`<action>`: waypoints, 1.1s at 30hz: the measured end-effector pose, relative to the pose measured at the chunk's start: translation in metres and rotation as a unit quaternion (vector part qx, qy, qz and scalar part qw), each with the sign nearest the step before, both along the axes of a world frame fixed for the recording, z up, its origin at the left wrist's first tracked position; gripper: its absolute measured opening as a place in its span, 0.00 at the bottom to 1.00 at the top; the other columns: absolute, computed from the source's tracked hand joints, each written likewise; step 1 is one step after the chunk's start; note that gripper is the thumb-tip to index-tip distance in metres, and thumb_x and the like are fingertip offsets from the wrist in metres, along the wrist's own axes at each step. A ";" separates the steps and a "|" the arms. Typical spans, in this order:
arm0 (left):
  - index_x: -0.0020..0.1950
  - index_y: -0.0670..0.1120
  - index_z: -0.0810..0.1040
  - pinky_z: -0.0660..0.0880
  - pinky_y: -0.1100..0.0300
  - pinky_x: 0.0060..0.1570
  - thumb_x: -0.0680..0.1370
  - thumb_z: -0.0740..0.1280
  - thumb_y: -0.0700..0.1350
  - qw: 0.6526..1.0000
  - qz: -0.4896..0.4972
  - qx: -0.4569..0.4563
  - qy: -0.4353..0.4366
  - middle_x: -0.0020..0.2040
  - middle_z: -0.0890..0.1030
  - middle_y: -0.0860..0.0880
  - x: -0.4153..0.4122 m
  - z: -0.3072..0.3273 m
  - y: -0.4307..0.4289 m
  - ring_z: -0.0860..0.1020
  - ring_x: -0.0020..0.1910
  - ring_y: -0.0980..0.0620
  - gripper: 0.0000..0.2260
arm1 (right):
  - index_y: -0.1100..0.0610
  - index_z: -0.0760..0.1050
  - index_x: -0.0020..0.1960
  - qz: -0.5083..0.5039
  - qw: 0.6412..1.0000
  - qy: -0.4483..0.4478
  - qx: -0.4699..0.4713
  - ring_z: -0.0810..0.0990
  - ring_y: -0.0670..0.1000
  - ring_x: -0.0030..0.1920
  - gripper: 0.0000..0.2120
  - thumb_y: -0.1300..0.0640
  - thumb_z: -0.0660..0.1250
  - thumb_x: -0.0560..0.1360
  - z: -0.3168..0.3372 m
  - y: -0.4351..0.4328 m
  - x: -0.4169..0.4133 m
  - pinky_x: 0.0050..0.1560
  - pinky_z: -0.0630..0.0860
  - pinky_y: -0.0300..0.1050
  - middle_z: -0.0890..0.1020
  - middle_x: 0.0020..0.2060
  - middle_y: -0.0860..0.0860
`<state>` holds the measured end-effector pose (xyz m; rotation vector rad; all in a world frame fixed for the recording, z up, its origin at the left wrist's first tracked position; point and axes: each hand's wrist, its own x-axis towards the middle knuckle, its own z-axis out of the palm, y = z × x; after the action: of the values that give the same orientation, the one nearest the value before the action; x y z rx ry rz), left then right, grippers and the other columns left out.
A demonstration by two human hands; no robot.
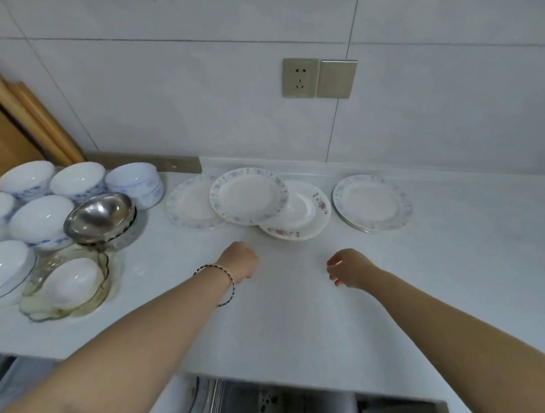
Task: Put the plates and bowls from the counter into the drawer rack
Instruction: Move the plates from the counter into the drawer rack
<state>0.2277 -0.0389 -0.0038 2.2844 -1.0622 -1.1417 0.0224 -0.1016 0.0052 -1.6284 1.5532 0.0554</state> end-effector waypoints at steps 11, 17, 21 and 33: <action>0.71 0.38 0.57 0.72 0.49 0.62 0.77 0.62 0.39 0.975 0.214 0.055 -0.035 0.69 0.64 0.36 0.118 -0.036 -0.151 0.71 0.64 0.35 0.25 | 0.56 0.68 0.69 -0.034 0.999 -0.020 0.002 0.78 0.57 0.58 0.19 0.57 0.59 0.78 -0.039 -0.157 0.128 0.54 0.73 0.43 0.77 0.62 0.58; 0.69 0.34 0.64 0.71 0.50 0.58 0.79 0.55 0.34 0.969 0.240 0.049 -0.018 0.65 0.71 0.34 0.159 -0.080 -0.186 0.74 0.61 0.38 0.17 | 0.66 0.68 0.66 -0.122 0.989 -0.055 0.056 0.77 0.61 0.57 0.21 0.56 0.60 0.77 -0.083 -0.195 0.170 0.60 0.75 0.53 0.77 0.59 0.61; 0.64 0.32 0.68 0.68 0.57 0.34 0.77 0.54 0.32 0.958 0.285 0.004 0.021 0.55 0.75 0.34 0.168 -0.100 -0.189 0.71 0.38 0.44 0.16 | 0.66 0.73 0.60 -0.156 0.983 -0.079 0.059 0.76 0.56 0.50 0.17 0.58 0.60 0.76 -0.099 -0.202 0.176 0.55 0.75 0.50 0.79 0.56 0.61; 0.40 0.37 0.76 0.72 0.67 0.20 0.74 0.61 0.30 0.975 0.188 -0.034 0.115 0.35 0.77 0.43 0.088 -0.038 -0.113 0.75 0.32 0.47 0.07 | 0.60 0.67 0.38 -0.199 0.971 -0.132 -0.010 0.70 0.51 0.32 0.08 0.61 0.60 0.76 -0.058 -0.131 0.082 0.32 0.67 0.42 0.71 0.33 0.53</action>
<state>0.3158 -0.1520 -0.0420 2.1169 -0.5424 -1.1526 0.1046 -0.2321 -0.0524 -1.2512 1.6415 -0.3778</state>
